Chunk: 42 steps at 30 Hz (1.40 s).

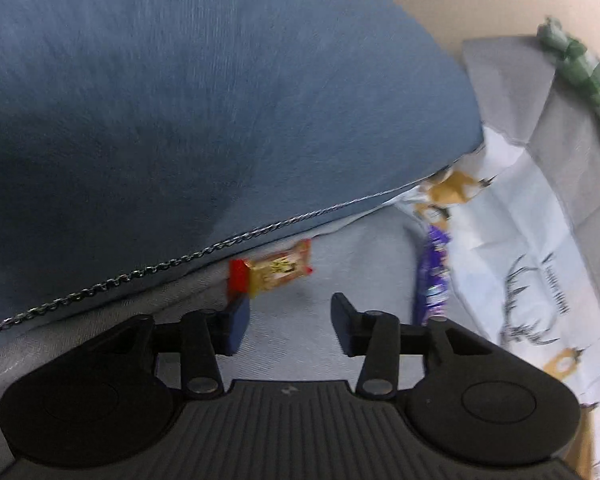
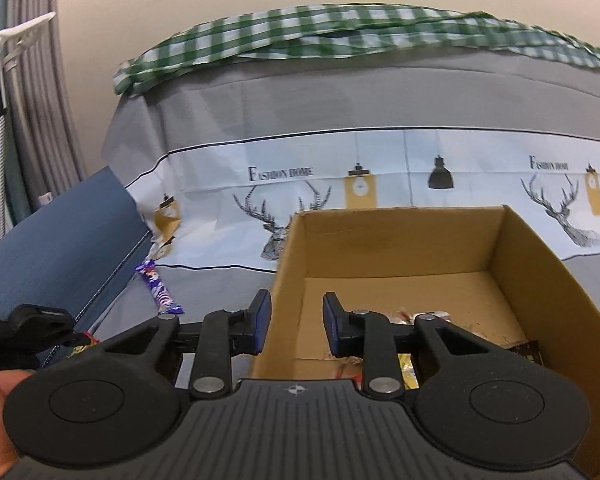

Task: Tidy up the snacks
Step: 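Move both tools back from the box toward the remaining snacks, then grasp the gold-wrapped cake with the left tool while the right tool grasps the purple candy bar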

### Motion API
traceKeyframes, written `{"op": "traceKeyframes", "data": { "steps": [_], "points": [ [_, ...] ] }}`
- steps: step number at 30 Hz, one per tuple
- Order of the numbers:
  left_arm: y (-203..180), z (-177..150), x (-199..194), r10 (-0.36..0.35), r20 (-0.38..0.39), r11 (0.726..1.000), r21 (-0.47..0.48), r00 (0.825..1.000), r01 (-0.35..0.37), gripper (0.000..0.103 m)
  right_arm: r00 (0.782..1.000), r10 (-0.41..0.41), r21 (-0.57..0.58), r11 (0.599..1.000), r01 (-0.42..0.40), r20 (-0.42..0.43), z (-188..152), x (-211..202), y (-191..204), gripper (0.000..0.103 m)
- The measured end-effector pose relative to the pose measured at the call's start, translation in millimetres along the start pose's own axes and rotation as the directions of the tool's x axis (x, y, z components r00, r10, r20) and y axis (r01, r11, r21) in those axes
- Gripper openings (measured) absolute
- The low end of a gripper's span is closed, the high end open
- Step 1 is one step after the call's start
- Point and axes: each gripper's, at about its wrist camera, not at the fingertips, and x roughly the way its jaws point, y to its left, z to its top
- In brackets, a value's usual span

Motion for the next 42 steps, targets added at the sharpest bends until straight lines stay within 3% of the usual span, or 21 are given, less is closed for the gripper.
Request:
{"op": "traceKeyframes", "data": {
  "steps": [2, 4, 7, 9, 11, 12, 15, 17, 19, 21, 23, 24, 26, 28, 30, 33, 38, 42],
  "points": [
    [4, 2, 3, 0.004, 0.017, 1.0, -0.026, 1.0, -0.003, 0.053, 1.0, 0.007, -0.003, 1.0, -0.007, -0.002, 1, 2, 2, 0.03],
    [-4, 6, 7, 0.001, 0.037, 1.0, 0.018, 0.999, -0.002, 0.053, 1.0, 0.018, 0.0, 1.0, -0.018, -0.007, 1, 4, 4, 0.03],
    [-3, 9, 12, 0.01, 0.041, 1.0, 0.016, 0.999, -0.01, 0.048, 1.0, 0.022, -0.017, 1.0, -0.022, -0.013, 1, 8, 11, 0.03],
    [-4, 13, 15, 0.018, 0.037, 0.999, 0.039, 0.999, -0.02, 0.019, 0.999, 0.031, -0.028, 0.999, -0.031, -0.013, 2, 10, 15, 0.031],
    [-3, 15, 18, 0.022, 0.02, 0.999, 0.049, 1.0, -0.023, 0.001, 0.999, 0.039, -0.047, 0.998, -0.04, -0.013, 2, 11, 21, 0.031],
    [-1, 16, 18, 0.023, 0.014, 0.999, 0.049, 1.0, -0.023, 0.0, 0.999, 0.043, -0.056, 0.998, -0.044, -0.013, 2, 12, 23, 0.031],
    [3, 17, 16, -0.043, -0.04, 0.998, 0.041, 0.998, 0.044, 0.0, 0.999, 0.053, -0.082, 0.995, -0.054, -0.008, 3, 14, 31, 0.031],
    [2, 14, 15, -0.125, -0.112, 0.99, 0.044, 0.986, 0.131, 0.0, 0.998, 0.06, -0.092, 0.994, -0.061, -0.007, 4, 14, 35, 0.031],
    [-2, 8, 9, -0.15, -0.148, 0.983, 0.086, 0.977, 0.164, 0.0, 0.997, 0.076, -0.101, 0.992, -0.075, -0.002, 8, 14, 40, 0.031],
    [-8, 4, -2, -0.111, -0.102, 0.981, 0.15, 0.989, 0.126, 0.0, 0.994, 0.104, -0.095, 0.99, -0.105, -0.015, 15, 17, 45, 0.031],
    [-16, 0, -15, -0.041, -0.004, 0.97, 0.241, 0.999, 0.041, 0.002, 0.988, 0.145, -0.085, 0.985, -0.149, -0.045, 26, 27, 56, 0.031],
    [-24, -2, -19, -0.013, 0.038, 0.957, 0.289, 0.999, 0.001, 0.008, 0.985, 0.163, -0.087, 0.982, -0.168, -0.062, 32, 34, 63, 0.031],
    [-37, -8, -25, 0.016, 0.133, 0.92, 0.387, 0.991, -0.066, 0.016, 0.978, 0.182, -0.099, 0.976, -0.192, -0.099, 45, 54, 84, 0.031],
    [-50, -10, -25, 0.013, 0.204, 0.892, 0.439, 0.979, -0.104, 0.017, 0.973, 0.192, -0.112, 0.972, -0.207, -0.13, 55, 77, 103, 0.032],
    [-54, -10, -24, 0.007, 0.234, 0.875, 0.469, 0.972, -0.119, 0.019, 0.963, 0.205, -0.104, 0.969, -0.225, -0.173, 62, 104, 116, 0.035],
    [-58, 0, -2, 0.067, 0.207, 0.849, 0.503, 0.976, -0.165, 0.035, 0.94, 0.231, -0.082, 0.962, -0.259, -0.252, 65, 145, 129, 0.041],
    [-59, 1, 31, 0.129, 0.114, 0.822, 0.544, 0.985, -0.171, 0.034, 0.902, 0.265, -0.063, 0.951, -0.303, -0.341, 50, 207, 146, 0.052],
    [-58, 4, 40, 0.109, 0.063, 0.846, 0.517, 0.992, -0.126, 0.026, 0.876, 0.253, -0.134, 0.934, -0.332, -0.411, 35, 250, 171, 0.06]
  ]
}}
